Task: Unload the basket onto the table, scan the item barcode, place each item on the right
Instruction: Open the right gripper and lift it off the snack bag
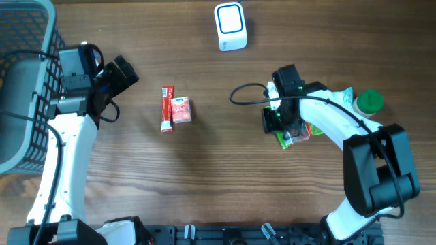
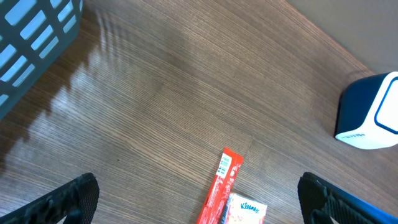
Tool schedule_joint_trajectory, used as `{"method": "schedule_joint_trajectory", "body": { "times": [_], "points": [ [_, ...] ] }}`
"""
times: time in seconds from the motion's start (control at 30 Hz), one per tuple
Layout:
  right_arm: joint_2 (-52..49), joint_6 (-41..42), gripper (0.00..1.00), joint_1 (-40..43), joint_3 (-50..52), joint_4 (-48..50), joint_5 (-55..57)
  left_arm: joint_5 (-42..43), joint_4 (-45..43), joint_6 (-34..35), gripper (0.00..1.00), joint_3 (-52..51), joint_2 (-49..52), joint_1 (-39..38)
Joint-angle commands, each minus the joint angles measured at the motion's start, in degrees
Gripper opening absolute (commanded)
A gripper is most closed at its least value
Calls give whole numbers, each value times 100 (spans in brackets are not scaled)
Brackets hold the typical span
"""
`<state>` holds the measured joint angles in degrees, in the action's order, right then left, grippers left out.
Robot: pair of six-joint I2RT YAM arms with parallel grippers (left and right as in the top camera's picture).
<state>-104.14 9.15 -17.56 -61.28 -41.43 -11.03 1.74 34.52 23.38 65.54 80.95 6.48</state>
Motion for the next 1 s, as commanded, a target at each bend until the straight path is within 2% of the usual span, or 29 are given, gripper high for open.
{"method": "schedule_joint_trajectory", "body": {
  "times": [0.0,0.2,0.3,0.63,0.77,0.9,0.93,0.97],
  "points": [
    [96,295,4,101,44,-474,1574,-33,-15,-68,100,15,-26,13],
    [96,457,4,389,44,-1204,2627,-33,-15,-68,100,15,-26,13],
    [96,450,4,514,44,-1351,2538,-33,-15,-68,100,15,-26,13],
    [223,-168,4,374,-136,-1414,586,-33,-17,-68,100,15,-26,13],
    [433,-170,7,238,-195,-1032,-1226,-33,-15,-68,100,15,-26,13],
    [461,-144,31,127,-195,-297,-2623,-33,-15,-68,100,15,-26,13],
    [461,-133,52,111,-195,-166,-2747,-33,-15,-68,100,15,-26,13],
    [461,-55,64,101,-195,-42,-2852,-33,-15,-68,100,15,-26,13]
  ]
}}
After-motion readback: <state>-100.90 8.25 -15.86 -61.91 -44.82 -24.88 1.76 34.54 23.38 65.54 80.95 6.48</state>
